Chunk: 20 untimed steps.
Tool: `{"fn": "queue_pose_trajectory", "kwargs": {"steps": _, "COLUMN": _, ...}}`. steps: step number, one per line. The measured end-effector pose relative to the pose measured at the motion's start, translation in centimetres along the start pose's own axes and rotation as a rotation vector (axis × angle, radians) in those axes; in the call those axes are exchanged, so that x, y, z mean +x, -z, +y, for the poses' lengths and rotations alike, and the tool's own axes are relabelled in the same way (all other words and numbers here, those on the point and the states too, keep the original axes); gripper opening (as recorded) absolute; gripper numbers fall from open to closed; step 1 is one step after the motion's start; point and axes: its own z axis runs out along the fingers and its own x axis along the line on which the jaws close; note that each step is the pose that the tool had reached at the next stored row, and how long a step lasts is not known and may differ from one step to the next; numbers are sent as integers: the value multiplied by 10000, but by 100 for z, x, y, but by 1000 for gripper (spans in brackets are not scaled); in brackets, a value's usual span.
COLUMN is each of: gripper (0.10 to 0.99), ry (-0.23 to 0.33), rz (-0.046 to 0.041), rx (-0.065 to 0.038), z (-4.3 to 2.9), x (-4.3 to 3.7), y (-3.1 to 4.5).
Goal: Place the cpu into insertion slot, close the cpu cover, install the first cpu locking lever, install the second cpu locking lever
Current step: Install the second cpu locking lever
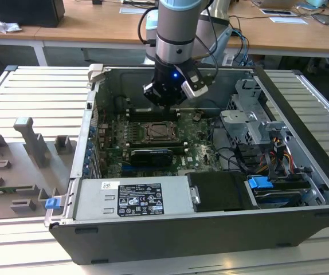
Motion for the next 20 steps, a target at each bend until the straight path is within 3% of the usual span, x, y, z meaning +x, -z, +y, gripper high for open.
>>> {"fn": "queue_pose_trajectory", "kwargs": {"steps": 5, "gripper": 106, "ry": -2, "rz": 1, "rx": 1, "z": -24, "x": 3, "y": 4}}
{"fn": "queue_pose_trajectory", "kwargs": {"steps": 11, "gripper": 106, "ry": -49, "rz": -6, "rx": -1, "z": -19, "x": 2, "y": 89}}
{"fn": "queue_pose_trajectory", "kwargs": {"steps": 19, "gripper": 106, "ry": -74, "rz": -7, "rx": 1, "z": -127, "x": 12, "y": 107}}
{"fn": "queue_pose_trajectory", "kwargs": {"steps": 20, "gripper": 106, "ry": -75, "rz": -8, "rx": 1, "z": -125, "x": 13, "y": 154}}
